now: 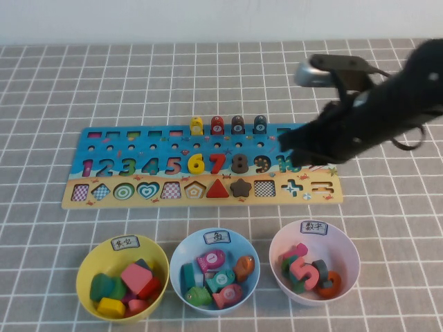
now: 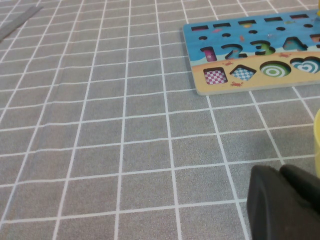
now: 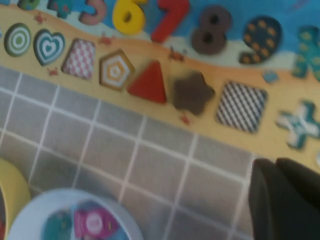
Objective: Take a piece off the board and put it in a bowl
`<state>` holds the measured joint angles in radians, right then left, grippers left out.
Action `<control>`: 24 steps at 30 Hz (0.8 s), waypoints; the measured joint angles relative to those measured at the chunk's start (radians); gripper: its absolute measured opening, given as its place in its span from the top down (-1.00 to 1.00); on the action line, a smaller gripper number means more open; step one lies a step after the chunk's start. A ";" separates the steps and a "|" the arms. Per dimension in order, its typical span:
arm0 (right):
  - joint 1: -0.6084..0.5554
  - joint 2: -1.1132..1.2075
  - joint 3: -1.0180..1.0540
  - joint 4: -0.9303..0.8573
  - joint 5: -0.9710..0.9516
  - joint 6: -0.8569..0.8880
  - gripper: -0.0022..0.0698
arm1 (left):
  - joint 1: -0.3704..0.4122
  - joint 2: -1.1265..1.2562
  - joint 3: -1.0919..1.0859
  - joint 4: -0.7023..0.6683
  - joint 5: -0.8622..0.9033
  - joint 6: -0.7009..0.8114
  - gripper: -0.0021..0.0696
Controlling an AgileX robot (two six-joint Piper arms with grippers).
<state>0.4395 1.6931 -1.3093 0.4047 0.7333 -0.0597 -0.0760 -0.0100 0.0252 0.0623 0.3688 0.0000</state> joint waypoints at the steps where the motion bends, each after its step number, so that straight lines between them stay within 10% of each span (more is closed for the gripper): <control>1: 0.018 0.032 -0.038 -0.022 0.000 0.016 0.99 | 0.000 0.000 0.000 0.000 0.000 0.000 0.94; 10: 0.090 0.278 -0.381 -0.128 0.053 0.060 0.92 | 0.000 0.000 0.000 0.000 0.000 0.000 0.94; 24: 0.090 0.537 -0.705 -0.436 0.109 0.350 0.10 | 0.000 0.000 0.000 0.000 0.000 0.000 0.94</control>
<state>0.5297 2.2303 -2.0144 -0.0309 0.8424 0.2901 -0.0760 -0.0100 0.0252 0.0623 0.3688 0.0000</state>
